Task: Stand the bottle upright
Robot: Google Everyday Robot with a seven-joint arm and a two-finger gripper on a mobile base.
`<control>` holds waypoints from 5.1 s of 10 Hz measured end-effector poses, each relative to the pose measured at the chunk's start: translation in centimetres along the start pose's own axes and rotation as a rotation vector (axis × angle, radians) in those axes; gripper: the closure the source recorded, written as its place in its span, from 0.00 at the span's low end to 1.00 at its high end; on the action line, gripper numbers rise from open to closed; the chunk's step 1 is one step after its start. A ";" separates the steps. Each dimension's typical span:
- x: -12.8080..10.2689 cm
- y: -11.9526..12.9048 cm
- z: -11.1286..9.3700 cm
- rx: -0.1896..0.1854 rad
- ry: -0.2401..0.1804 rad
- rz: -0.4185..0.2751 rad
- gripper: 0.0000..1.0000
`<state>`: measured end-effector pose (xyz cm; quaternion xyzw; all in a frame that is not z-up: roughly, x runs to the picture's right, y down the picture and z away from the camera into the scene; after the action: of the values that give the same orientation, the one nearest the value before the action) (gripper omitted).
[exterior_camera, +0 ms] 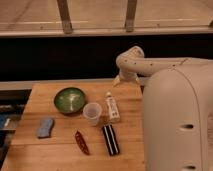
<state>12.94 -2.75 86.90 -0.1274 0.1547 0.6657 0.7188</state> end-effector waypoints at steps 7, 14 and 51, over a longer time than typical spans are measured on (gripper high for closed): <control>0.0 0.0 0.0 0.000 0.000 0.000 0.20; 0.0 0.0 0.0 0.000 0.000 0.000 0.20; 3.8 9.5 9.5 -0.022 0.300 -0.224 0.44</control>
<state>4.20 5.17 94.35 -0.2495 0.2378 0.5566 0.7559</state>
